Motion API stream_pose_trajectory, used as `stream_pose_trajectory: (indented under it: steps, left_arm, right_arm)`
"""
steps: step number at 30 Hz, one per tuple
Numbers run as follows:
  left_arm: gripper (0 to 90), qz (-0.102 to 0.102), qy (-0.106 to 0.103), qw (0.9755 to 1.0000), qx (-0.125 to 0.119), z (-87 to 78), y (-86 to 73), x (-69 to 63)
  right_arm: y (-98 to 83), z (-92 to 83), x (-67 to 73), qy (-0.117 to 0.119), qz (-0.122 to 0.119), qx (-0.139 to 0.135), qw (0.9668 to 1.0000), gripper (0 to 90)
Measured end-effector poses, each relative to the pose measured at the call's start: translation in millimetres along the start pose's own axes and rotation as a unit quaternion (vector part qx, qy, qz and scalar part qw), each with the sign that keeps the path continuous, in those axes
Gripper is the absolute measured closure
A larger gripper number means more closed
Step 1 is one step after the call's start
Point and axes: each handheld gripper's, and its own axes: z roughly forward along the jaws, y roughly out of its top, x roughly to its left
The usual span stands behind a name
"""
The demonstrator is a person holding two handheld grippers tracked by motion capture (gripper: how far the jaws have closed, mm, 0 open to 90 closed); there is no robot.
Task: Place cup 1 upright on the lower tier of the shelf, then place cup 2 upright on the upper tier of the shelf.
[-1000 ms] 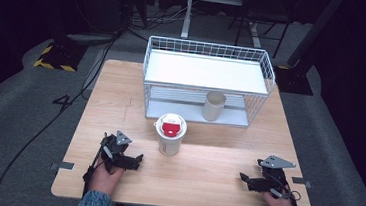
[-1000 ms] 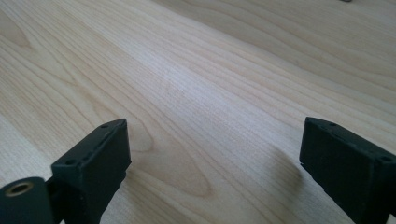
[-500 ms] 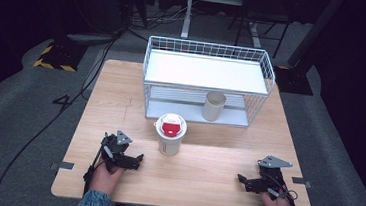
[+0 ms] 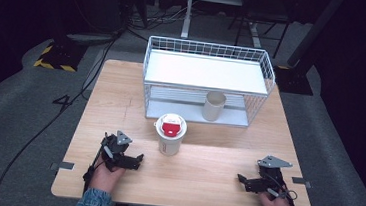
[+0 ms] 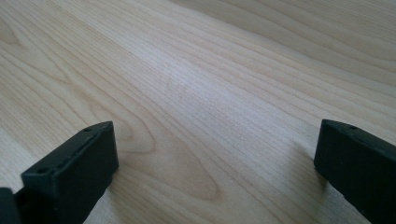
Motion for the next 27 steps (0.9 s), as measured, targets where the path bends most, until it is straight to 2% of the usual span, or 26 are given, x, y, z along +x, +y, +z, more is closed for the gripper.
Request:
stream_pose_trajectory:
  steps: [5,8,13,17,20,27]
  left_arm:
    - [0.3,-0.003,0.003,0.9999,0.012,-1.8,1.6,1.2]
    - [0.4,-0.007,0.001,1.0000,-0.002,-5.6,2.1,1.5]
    - [0.4,0.011,-0.008,0.9995,-0.029,-17.3,5.8,-1.1]
    - [0.4,0.014,-0.027,0.9977,-0.061,-28.9,9.9,-4.9]
    - [0.4,0.029,-0.031,0.9963,-0.075,-36.4,12.7,-9.2]
    - [0.4,0.043,-0.057,0.9918,-0.106,-44.6,18.4,-19.1]
  right_arm:
    - [0.0,0.0,0.0,0.000,0.000,0.000,1.0000,0.0]
    - [0.0,0.0,0.0,0.000,0.000,0.000,1.0000,0.0]
    - [0.0,0.1,0.1,0.000,0.001,0.000,1.0000,0.0]
    - [0.0,0.0,0.0,0.000,0.000,0.000,1.0000,0.0]
    - [0.1,0.2,0.1,-0.001,0.001,0.000,1.0000,0.0]
    - [0.2,0.2,0.0,-0.001,0.001,0.000,1.0000,0.0]
